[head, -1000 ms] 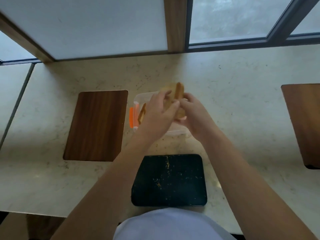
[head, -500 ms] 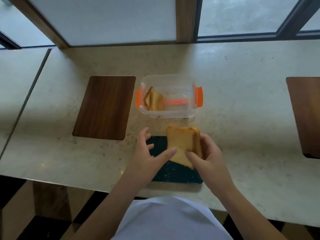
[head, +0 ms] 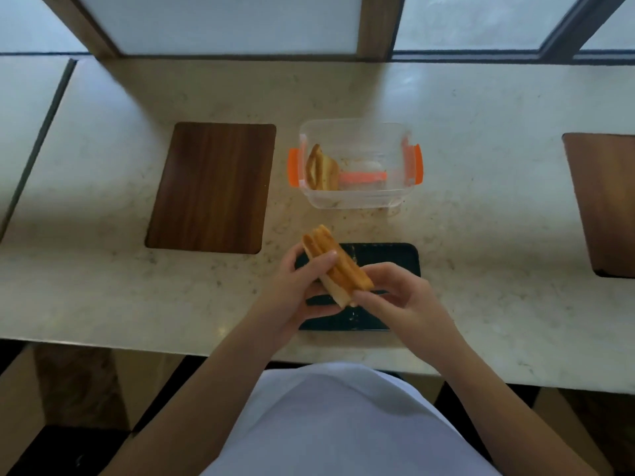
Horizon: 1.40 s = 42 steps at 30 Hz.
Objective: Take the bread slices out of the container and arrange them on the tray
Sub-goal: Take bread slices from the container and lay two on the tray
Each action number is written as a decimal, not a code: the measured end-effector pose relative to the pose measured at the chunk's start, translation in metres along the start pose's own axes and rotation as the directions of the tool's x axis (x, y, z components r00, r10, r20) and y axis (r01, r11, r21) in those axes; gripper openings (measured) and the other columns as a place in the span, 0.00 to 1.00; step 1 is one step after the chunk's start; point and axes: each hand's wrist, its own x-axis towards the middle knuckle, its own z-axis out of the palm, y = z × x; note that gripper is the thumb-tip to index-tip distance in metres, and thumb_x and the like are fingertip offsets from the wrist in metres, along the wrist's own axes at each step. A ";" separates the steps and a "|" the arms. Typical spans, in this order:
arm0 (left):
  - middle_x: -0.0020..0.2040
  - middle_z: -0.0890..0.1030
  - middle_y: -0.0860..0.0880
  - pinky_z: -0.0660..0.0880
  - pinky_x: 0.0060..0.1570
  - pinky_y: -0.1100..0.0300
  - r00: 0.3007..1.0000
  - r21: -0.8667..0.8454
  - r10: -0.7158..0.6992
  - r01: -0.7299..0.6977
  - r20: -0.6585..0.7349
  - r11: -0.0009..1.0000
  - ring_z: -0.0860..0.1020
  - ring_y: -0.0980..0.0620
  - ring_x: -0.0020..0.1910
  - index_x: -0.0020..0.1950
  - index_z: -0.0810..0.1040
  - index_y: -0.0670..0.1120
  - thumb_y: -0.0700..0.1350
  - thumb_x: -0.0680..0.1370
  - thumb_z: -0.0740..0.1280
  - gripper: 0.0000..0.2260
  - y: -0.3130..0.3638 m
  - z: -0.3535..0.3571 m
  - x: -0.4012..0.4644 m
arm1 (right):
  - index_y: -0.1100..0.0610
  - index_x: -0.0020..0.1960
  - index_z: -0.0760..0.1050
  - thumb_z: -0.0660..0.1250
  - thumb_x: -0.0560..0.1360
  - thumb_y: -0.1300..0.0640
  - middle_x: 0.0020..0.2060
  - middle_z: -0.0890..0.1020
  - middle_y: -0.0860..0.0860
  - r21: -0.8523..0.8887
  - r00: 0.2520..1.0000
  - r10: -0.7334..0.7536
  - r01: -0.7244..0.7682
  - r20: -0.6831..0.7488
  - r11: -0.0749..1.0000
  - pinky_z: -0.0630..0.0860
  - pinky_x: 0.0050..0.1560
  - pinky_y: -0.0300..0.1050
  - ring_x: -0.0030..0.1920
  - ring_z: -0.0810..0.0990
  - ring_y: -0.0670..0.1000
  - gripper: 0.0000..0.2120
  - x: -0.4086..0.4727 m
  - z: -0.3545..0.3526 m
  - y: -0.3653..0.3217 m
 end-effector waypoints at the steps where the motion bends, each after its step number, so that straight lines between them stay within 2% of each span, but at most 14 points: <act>1: 0.62 0.82 0.43 0.79 0.55 0.36 1.000 -0.027 -0.021 0.021 -0.005 0.999 0.83 0.39 0.58 0.70 0.71 0.53 0.55 0.73 0.77 0.28 -0.002 -0.010 0.001 | 0.54 0.59 0.82 0.72 0.79 0.58 0.51 0.87 0.48 0.016 1.000 0.021 -0.020 -0.023 1.000 0.82 0.55 0.42 0.54 0.86 0.50 0.10 0.002 0.006 0.002; 4: 0.62 0.80 0.43 0.80 0.52 0.39 0.995 -0.122 -0.082 0.074 -0.061 0.990 0.84 0.42 0.55 0.62 0.77 0.54 0.55 0.70 0.80 0.24 -0.008 -0.037 0.002 | 0.53 0.53 0.84 0.70 0.80 0.56 0.49 0.88 0.51 0.137 0.983 0.154 -0.140 -0.099 0.981 0.83 0.50 0.41 0.50 0.87 0.51 0.05 0.015 0.018 0.015; 6: 0.58 0.80 0.42 0.81 0.49 0.41 0.988 -0.142 -0.088 0.070 -0.127 0.987 0.84 0.42 0.52 0.57 0.77 0.53 0.55 0.67 0.81 0.22 -0.013 -0.056 0.000 | 0.53 0.51 0.85 0.68 0.79 0.52 0.50 0.87 0.54 0.202 0.946 0.295 -0.266 -0.131 0.942 0.84 0.48 0.43 0.50 0.87 0.53 0.07 0.030 0.022 0.031; 8: 0.56 0.80 0.40 0.82 0.49 0.41 0.977 -0.130 -0.084 0.059 -0.197 0.990 0.83 0.39 0.54 0.58 0.77 0.52 0.56 0.65 0.82 0.26 -0.016 -0.074 -0.002 | 0.55 0.50 0.83 0.66 0.79 0.53 0.51 0.86 0.58 0.229 0.875 0.453 -0.411 -0.171 0.882 0.85 0.48 0.46 0.50 0.87 0.54 0.08 0.053 0.024 0.053; 10: 0.56 0.80 0.40 0.82 0.49 0.41 0.965 -0.115 -0.082 0.055 -0.249 0.992 0.83 0.39 0.53 0.62 0.76 0.52 0.57 0.64 0.81 0.30 -0.020 -0.089 -0.006 | 0.54 0.50 0.80 0.66 0.80 0.56 0.49 0.85 0.57 0.278 0.770 0.607 -0.549 -0.197 0.788 0.85 0.45 0.47 0.49 0.86 0.55 0.05 0.077 0.029 0.073; 12: 0.55 0.81 0.41 0.82 0.48 0.41 0.956 -0.115 -0.072 0.041 -0.285 0.993 0.85 0.42 0.49 0.64 0.75 0.52 0.57 0.65 0.81 0.30 -0.024 -0.101 -0.011 | 0.54 0.50 0.77 0.66 0.79 0.58 0.46 0.85 0.56 0.341 0.686 0.705 -0.628 -0.182 0.699 0.83 0.39 0.46 0.46 0.86 0.54 0.02 0.099 0.035 0.088; 14: 0.57 0.80 0.40 0.83 0.47 0.42 0.948 -0.132 -0.069 0.030 -0.309 0.991 0.84 0.41 0.51 0.65 0.74 0.51 0.56 0.66 0.80 0.30 -0.027 -0.109 -0.016 | 0.55 0.52 0.77 0.67 0.78 0.59 0.47 0.85 0.56 0.388 0.644 0.753 -0.665 -0.134 0.638 0.81 0.37 0.46 0.47 0.86 0.55 0.04 0.115 0.038 0.099; 18: 0.59 0.80 0.39 0.83 0.46 0.43 0.929 -0.140 -0.066 0.016 -0.363 0.990 0.83 0.38 0.53 0.67 0.73 0.50 0.55 0.68 0.79 0.31 -0.031 -0.118 -0.020 | 0.60 0.58 0.78 0.67 0.78 0.59 0.45 0.82 0.55 0.356 0.626 0.767 -0.691 -0.138 0.629 0.80 0.38 0.46 0.41 0.82 0.51 0.11 0.131 0.039 0.105; 22: 0.58 0.81 0.41 0.83 0.45 0.43 0.921 -0.140 -0.051 -0.003 -0.385 0.990 0.84 0.40 0.52 0.69 0.72 0.52 0.55 0.69 0.79 0.32 -0.032 -0.120 -0.019 | 0.65 0.64 0.74 0.71 0.77 0.61 0.53 0.83 0.58 0.315 0.674 0.697 -0.625 -0.244 0.714 0.82 0.48 0.46 0.52 0.84 0.54 0.17 0.135 0.037 0.109; 25: 0.58 0.81 0.41 0.83 0.44 0.44 0.918 -0.128 -0.047 -0.004 -0.394 0.992 0.84 0.40 0.52 0.69 0.71 0.52 0.55 0.69 0.79 0.32 -0.032 -0.119 -0.016 | 0.66 0.66 0.75 0.70 0.78 0.63 0.55 0.83 0.60 0.271 0.688 0.657 -0.598 -0.307 0.754 0.82 0.58 0.51 0.55 0.84 0.56 0.17 0.132 0.038 0.111; 29: 0.59 0.80 0.40 0.83 0.45 0.43 0.917 -0.105 -0.049 0.008 -0.396 0.994 0.83 0.38 0.54 0.70 0.71 0.52 0.57 0.68 0.79 0.34 -0.029 -0.116 -0.010 | 0.62 0.61 0.77 0.69 0.79 0.63 0.56 0.81 0.60 0.217 0.680 0.669 -0.634 -0.301 0.742 0.82 0.58 0.52 0.57 0.82 0.58 0.11 0.131 0.045 0.108; 33: 0.58 0.81 0.40 0.83 0.44 0.44 0.924 -0.107 -0.046 0.005 -0.379 0.994 0.85 0.40 0.50 0.70 0.71 0.52 0.57 0.64 0.81 0.38 -0.025 -0.113 -0.006 | 0.63 0.64 0.76 0.67 0.80 0.64 0.57 0.80 0.59 0.245 0.676 0.683 -0.638 -0.275 0.730 0.82 0.57 0.50 0.58 0.81 0.57 0.14 0.132 0.053 0.104; 39: 0.57 0.81 0.40 0.83 0.43 0.44 0.928 -0.070 -0.055 0.031 -0.368 0.997 0.85 0.41 0.49 0.70 0.70 0.52 0.57 0.66 0.79 0.35 -0.024 -0.105 -0.002 | 0.60 0.59 0.75 0.66 0.80 0.67 0.49 0.80 0.56 0.394 0.666 0.706 -0.598 -0.241 0.698 0.83 0.49 0.48 0.51 0.81 0.52 0.10 0.131 0.050 0.099; 42: 0.55 0.82 0.41 0.83 0.46 0.42 0.945 -0.066 -0.045 0.025 -0.323 0.997 0.86 0.43 0.47 0.71 0.70 0.50 0.53 0.73 0.76 0.29 -0.022 -0.099 0.000 | 0.60 0.64 0.75 0.65 0.80 0.63 0.51 0.80 0.54 0.245 0.709 0.637 -0.588 -0.303 0.771 0.80 0.60 0.53 0.53 0.80 0.52 0.13 0.125 0.047 0.098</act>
